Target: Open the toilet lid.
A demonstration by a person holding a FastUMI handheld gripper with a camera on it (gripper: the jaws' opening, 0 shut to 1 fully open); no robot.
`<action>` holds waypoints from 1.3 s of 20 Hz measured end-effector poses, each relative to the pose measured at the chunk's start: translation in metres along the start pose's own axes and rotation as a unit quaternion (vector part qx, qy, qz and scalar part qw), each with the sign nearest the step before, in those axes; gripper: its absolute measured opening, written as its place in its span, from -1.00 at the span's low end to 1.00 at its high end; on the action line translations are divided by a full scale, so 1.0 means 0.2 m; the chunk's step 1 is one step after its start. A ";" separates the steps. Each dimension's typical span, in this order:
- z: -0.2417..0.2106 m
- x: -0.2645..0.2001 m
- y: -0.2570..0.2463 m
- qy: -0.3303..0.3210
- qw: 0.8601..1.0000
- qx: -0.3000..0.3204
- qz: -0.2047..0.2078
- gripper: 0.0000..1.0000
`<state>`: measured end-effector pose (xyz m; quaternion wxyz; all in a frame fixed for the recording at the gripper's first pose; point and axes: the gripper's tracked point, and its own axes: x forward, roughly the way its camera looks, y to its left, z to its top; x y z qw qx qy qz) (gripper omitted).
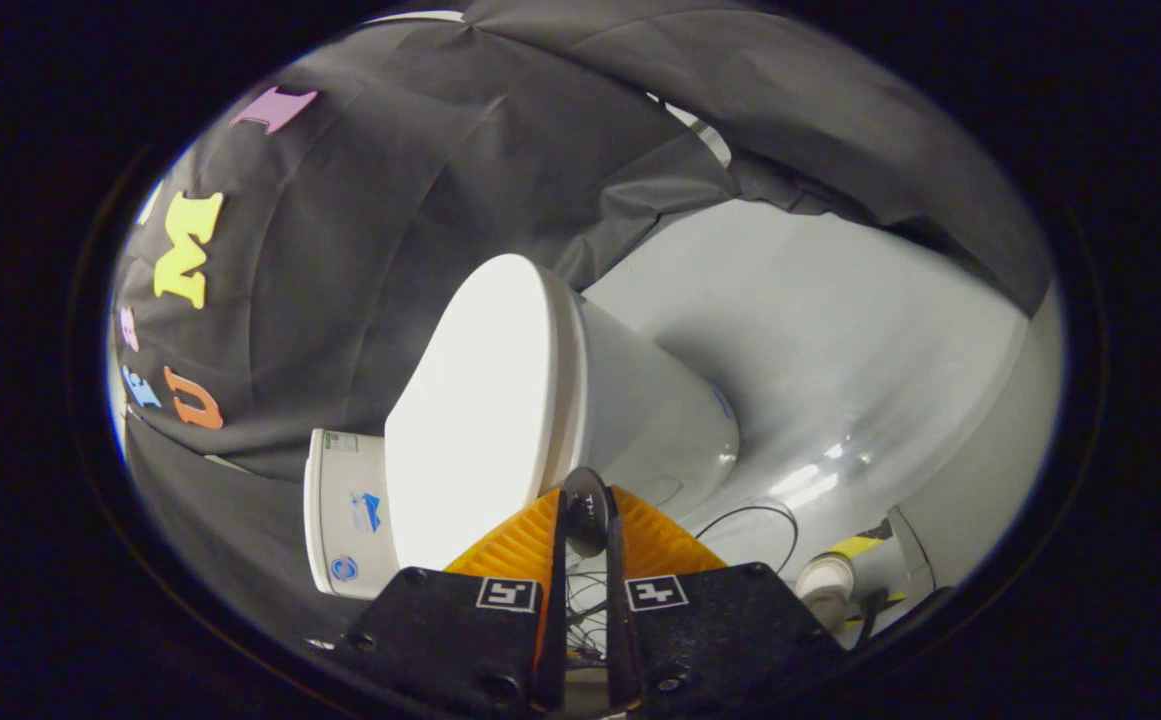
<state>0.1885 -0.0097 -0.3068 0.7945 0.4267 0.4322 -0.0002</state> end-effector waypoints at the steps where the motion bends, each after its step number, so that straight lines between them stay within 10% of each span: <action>1: 0.00 0.00 0.00 -0.002 1.000 -0.004 0.000 -0.63; 26: 0.08 -0.26 0.37 -0.040 0.998 -0.043 0.011 -0.92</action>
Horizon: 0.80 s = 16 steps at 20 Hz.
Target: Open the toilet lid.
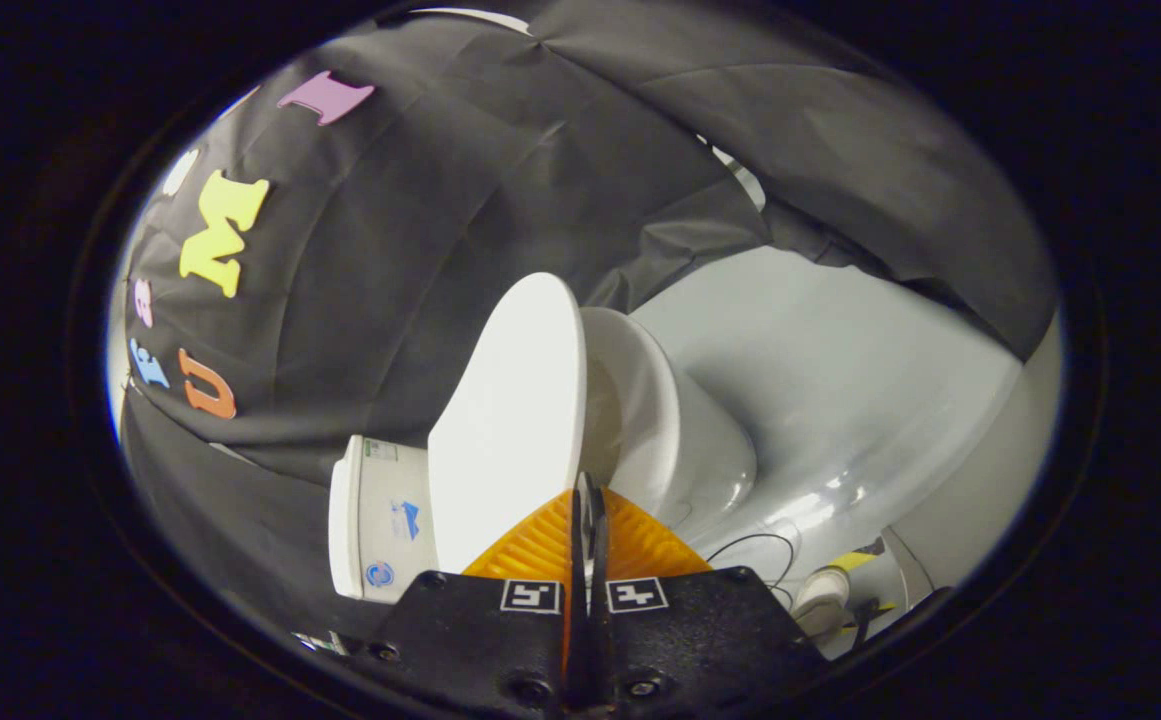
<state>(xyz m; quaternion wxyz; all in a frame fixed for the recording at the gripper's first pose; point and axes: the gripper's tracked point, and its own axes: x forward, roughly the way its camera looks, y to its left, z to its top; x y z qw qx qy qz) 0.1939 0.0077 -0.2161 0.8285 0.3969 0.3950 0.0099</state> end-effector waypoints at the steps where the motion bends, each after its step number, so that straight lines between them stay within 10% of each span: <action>1: 0.00 -0.01 0.02 -0.001 1.000 -0.003 0.001 -0.92; 16: 0.03 -0.25 0.49 -0.035 0.997 -0.053 0.052 -0.92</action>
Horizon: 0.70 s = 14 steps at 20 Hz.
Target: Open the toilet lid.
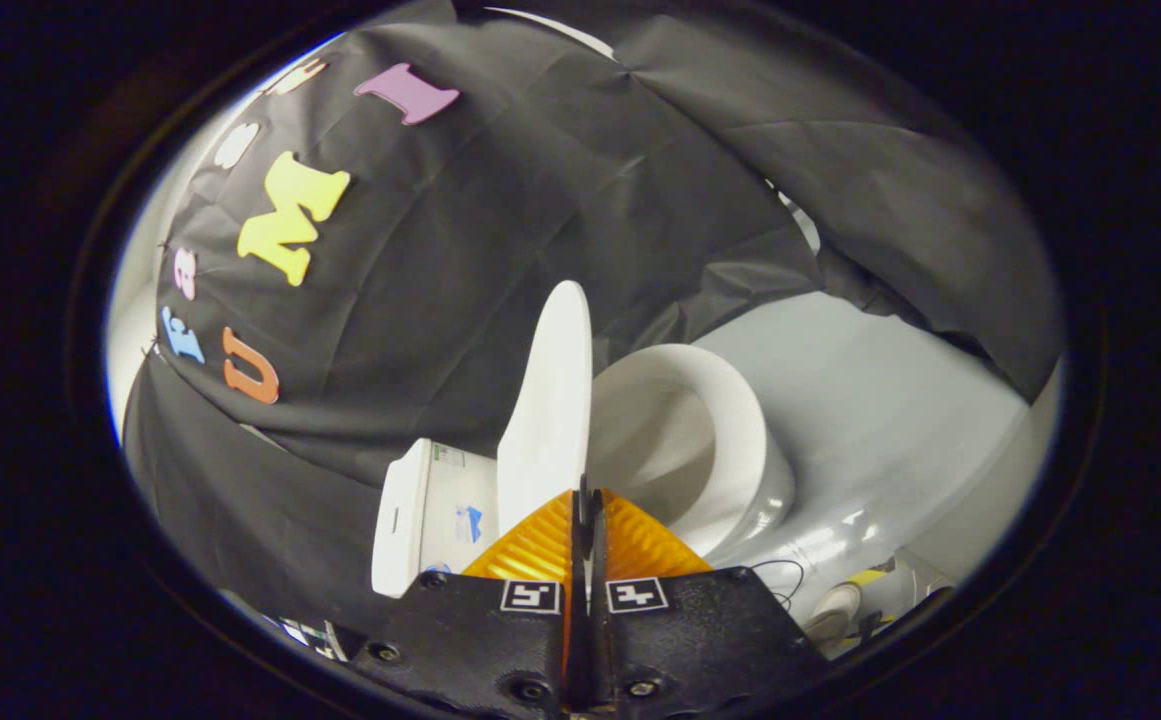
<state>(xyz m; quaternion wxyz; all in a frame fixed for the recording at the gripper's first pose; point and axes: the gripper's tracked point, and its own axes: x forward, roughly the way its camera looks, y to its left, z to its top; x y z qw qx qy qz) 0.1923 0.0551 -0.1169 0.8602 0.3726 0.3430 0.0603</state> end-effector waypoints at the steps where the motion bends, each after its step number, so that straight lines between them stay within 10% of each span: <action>1: 0.00 -0.01 0.04 -0.001 1.000 -0.006 0.003 -0.92; 14: -0.05 -0.08 0.38 -0.008 0.998 -0.056 0.023 -0.90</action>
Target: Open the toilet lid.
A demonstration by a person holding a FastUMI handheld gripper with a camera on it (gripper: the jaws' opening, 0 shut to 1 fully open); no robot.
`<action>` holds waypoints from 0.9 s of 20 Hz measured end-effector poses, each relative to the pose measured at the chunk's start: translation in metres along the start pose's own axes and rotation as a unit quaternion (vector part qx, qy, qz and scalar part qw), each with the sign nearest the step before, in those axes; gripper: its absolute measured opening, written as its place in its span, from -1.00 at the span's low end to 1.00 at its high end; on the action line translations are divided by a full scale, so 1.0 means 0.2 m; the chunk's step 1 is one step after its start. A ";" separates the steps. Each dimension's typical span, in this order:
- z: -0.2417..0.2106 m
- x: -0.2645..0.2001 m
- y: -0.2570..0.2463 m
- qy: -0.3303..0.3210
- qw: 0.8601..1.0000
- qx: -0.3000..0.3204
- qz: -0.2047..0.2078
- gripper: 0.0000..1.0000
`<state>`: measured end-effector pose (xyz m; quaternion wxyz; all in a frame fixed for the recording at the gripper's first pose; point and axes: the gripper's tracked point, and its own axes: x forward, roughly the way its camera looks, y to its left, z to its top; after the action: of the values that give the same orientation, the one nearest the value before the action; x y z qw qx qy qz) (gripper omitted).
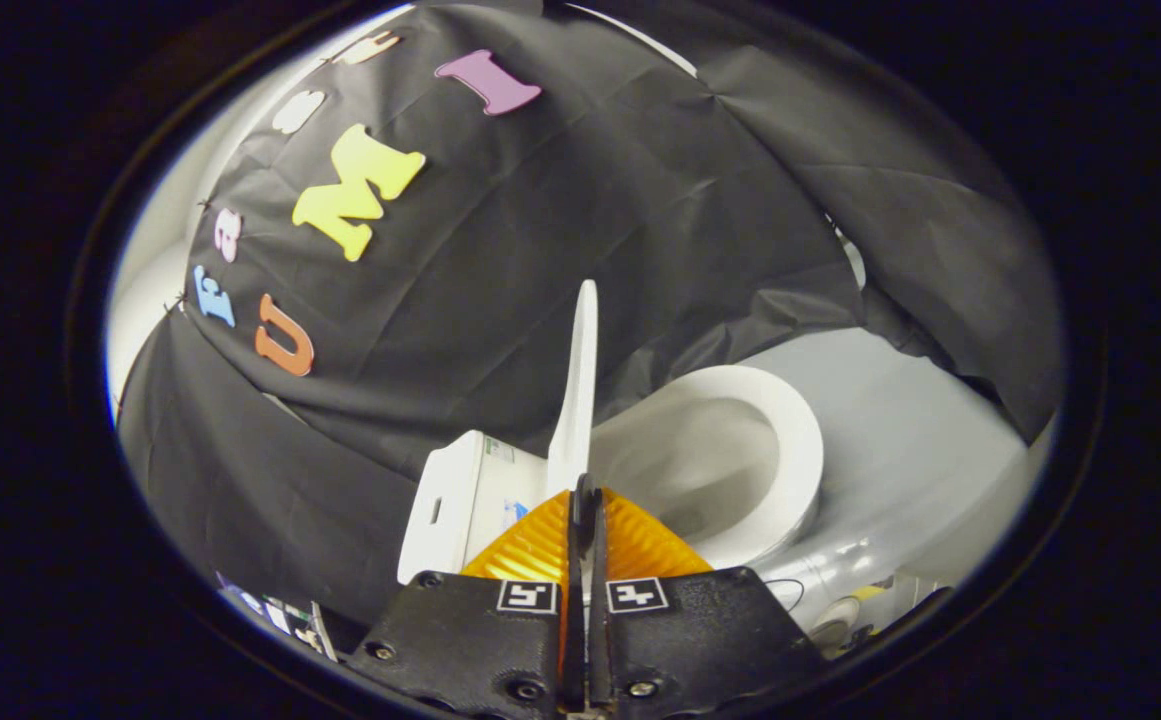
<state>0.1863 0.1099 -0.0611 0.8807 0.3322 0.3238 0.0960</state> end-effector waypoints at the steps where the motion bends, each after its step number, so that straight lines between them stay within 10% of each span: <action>1: -0.01 0.00 0.02 0.000 1.000 -0.005 -0.001 -0.90; 18: -0.03 -0.02 0.41 -0.006 0.997 -0.071 -0.014 -0.89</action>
<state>0.1833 0.1738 -0.0105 0.9051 0.2649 0.3159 0.1042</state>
